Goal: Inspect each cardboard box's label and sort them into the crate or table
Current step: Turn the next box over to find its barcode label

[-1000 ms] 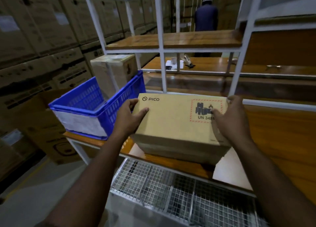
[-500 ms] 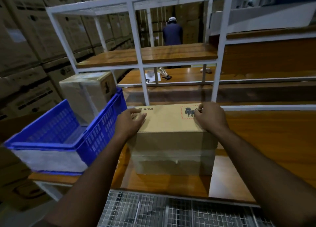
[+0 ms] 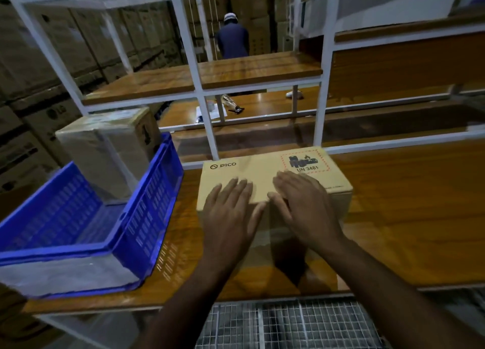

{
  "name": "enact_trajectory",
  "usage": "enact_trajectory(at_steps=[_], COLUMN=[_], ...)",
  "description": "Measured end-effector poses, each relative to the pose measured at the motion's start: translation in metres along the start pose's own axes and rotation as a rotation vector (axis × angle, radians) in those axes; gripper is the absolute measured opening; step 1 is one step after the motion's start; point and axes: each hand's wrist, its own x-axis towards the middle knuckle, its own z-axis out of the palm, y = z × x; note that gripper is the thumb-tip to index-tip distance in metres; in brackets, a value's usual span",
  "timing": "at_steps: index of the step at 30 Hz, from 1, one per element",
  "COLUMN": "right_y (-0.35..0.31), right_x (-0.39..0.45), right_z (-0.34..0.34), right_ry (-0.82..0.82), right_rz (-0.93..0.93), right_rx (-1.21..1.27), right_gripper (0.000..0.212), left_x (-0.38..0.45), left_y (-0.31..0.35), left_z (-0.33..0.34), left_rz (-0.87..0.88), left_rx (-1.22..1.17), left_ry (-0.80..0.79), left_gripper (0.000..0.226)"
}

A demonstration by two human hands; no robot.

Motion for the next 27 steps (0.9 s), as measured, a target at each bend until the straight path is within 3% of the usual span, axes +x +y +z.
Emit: enact_trajectory(at_steps=[3,9,16,22,27], right_y=[0.007,0.008,0.031,0.034,0.043], right_x=[-0.008,0.000,0.003,0.006,0.035], right_z=[0.004,-0.002,-0.011,-0.016,-0.034], right_ry=[-0.046,-0.025,-0.091,0.047,-0.040], right_rz=[-0.071,-0.074,-0.083,-0.019,0.089], right_rx=[-0.103,-0.106,-0.074,0.011,0.071], right_gripper=[0.062,0.060,0.067,0.049,0.032], left_x=[-0.010,0.000,0.006,0.011,0.032], left_y=[-0.004,-0.002,-0.007,-0.005,-0.012], left_z=[0.008,0.007,-0.004,-0.005,-0.021], left_rz=[0.006,-0.037,-0.074,-0.162,-0.324], left_rx=[-0.021,-0.019,0.012,-0.044,-0.163], left_ry=[0.063,0.034,0.045,0.082,0.090], left_gripper=[0.055,0.051,0.065,0.056,0.028])
